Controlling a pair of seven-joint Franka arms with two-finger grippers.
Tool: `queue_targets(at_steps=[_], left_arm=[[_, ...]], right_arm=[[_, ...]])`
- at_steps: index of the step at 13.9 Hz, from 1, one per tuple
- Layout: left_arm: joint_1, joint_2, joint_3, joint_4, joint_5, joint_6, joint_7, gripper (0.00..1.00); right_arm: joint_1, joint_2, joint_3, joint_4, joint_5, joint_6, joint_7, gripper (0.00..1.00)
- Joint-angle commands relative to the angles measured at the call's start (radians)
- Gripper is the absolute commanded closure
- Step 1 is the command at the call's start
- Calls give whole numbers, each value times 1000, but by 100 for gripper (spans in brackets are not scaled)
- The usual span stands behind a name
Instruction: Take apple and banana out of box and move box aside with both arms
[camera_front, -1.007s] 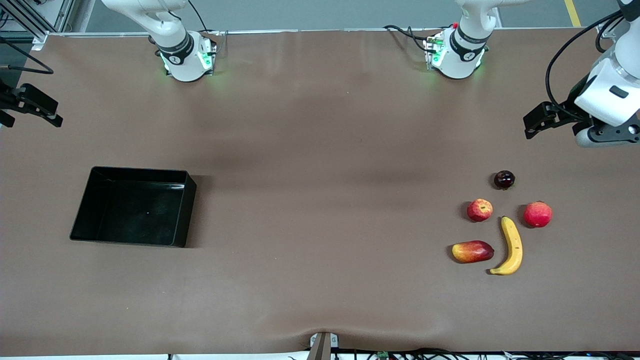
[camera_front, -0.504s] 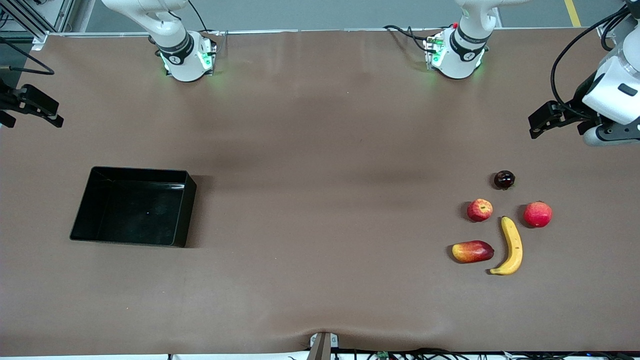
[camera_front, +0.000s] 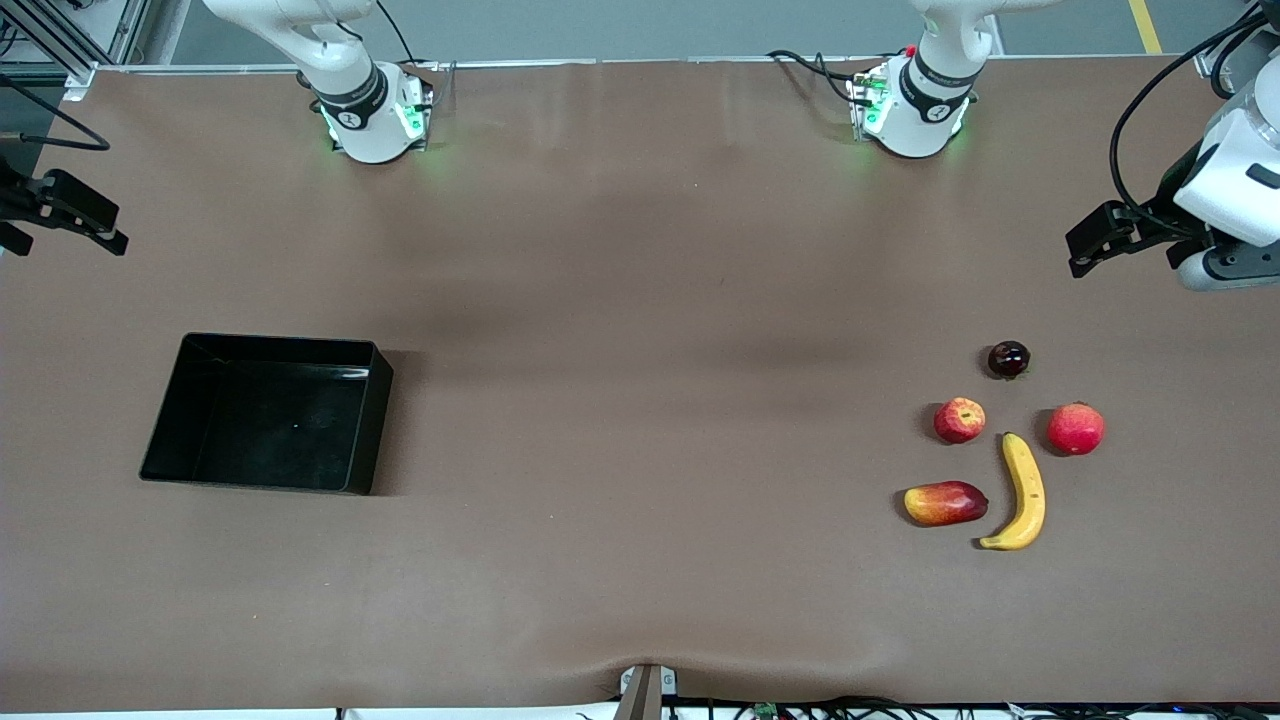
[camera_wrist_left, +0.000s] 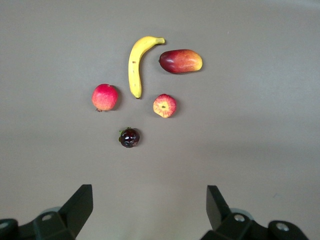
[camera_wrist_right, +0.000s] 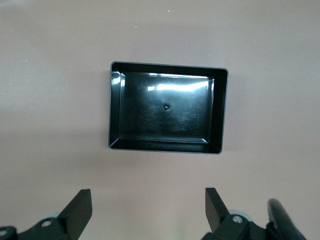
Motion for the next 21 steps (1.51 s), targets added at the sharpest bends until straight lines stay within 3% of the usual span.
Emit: queue_targets(at_steps=[1,21], left_arm=[[4,-18,0,-2,15,-10,16,0],[5,-6,0,9,2,-10,18,0]], right_arm=[[-2,-5,-3,-4,15,1,-11,0],[-8,-3,-4,-4,15,3,-45,0]])
